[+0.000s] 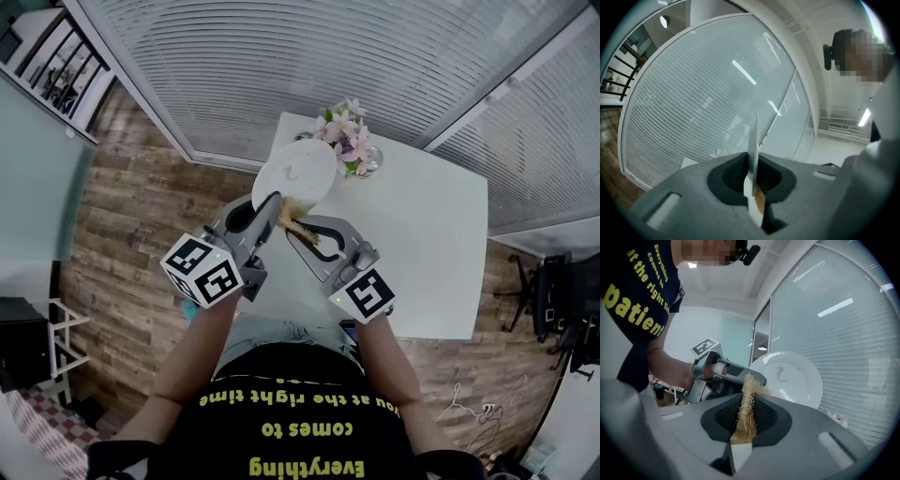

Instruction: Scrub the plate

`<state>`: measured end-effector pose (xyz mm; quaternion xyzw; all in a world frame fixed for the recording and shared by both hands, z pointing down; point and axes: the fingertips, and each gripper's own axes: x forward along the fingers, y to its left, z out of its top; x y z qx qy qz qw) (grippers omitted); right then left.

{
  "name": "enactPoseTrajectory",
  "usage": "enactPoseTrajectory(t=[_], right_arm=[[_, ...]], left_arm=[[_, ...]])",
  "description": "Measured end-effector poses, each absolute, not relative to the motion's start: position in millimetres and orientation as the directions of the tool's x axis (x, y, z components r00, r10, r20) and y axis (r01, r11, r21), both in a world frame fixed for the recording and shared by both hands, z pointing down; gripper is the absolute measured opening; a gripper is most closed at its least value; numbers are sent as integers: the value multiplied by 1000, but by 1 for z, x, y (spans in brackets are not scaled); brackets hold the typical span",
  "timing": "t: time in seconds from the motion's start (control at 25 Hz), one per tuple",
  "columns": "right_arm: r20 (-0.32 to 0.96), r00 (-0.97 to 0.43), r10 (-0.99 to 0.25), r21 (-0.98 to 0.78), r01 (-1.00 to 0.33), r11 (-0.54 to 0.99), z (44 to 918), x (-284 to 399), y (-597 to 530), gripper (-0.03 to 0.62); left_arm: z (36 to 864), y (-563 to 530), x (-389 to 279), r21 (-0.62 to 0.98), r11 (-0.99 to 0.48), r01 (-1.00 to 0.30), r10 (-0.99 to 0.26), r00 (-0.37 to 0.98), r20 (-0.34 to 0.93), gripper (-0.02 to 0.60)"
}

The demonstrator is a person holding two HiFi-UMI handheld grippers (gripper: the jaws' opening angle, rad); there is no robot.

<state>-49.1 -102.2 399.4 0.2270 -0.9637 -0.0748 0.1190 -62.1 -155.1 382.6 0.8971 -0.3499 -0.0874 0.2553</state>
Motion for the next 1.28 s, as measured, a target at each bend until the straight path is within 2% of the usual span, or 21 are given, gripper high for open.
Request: enactPoseTrajectory(t=[0.32,0.68,1.28], right_arm=[[209,-860,-465,216,-423,880,401,-48,-101,43],[162,-818,-552,180,-525,832,398,-29,-123,43],[171,-699,-694,162,-675,720,400,17,-157,43]], left_arm=[[381,-154,-61,521,-628,-578,-670,742,15,20],[382,-153,-60,513,-636,-576,-662,749,21,20],[381,-153,-60,525,-633,-569,-661,750,16,20]])
